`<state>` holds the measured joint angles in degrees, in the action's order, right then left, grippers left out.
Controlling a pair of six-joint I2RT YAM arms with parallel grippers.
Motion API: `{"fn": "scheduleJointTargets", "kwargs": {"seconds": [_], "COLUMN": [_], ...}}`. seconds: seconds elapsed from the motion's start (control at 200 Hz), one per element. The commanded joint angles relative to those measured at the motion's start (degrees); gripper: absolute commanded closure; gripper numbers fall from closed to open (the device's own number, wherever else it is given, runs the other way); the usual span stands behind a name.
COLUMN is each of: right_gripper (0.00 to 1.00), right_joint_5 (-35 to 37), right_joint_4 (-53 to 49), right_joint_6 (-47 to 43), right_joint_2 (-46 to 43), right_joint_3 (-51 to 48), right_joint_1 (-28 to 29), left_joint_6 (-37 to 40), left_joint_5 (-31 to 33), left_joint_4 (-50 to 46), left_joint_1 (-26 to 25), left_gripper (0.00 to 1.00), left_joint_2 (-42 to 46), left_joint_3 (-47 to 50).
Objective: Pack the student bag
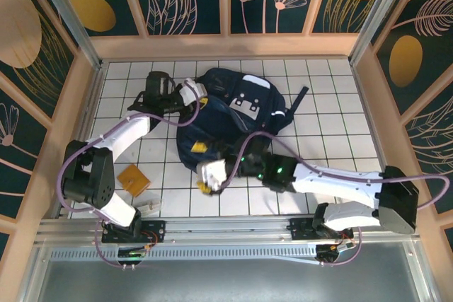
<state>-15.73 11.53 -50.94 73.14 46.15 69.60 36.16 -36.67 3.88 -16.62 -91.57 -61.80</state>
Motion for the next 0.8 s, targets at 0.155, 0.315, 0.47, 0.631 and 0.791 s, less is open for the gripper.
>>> {"fn": "scheduleJointTargets", "kwargs": {"seconds": [0.155,0.315,0.47,0.631,0.791], "right_gripper": [0.01,0.01,0.07,0.17,0.19], "right_joint_5": [-11.3,-23.6,-24.9,-23.1,-18.3], "right_joint_4": [-10.5,-8.7,-14.9,-21.5,-23.9], "right_joint_6": [10.4,9.5,7.3,4.6,5.2], "right_joint_2": [26.5,36.1,45.6,53.6,57.8], "right_joint_3": [24.5,27.7,34.4,44.1,48.2], "right_joint_1": [1.6,1.9,2.6,3.6,4.6], "left_joint_6": [-8.6,-8.4,-7.6,-8.4,-8.8], "left_joint_5": [-1.5,-1.2,-1.0,-1.0,-2.1], "left_joint_4": [1.0,-0.8,-4.3,-4.5,-4.9], "left_joint_1": [3.2,3.7,4.0,4.0,4.0], "left_gripper": [1.0,1.0,1.0,1.0,1.0], "left_joint_2": [-0.5,0.0,-1.0,-1.0,-1.0], "left_joint_3": [-4.1,-4.5,-6.7,-6.9,-7.1]}}
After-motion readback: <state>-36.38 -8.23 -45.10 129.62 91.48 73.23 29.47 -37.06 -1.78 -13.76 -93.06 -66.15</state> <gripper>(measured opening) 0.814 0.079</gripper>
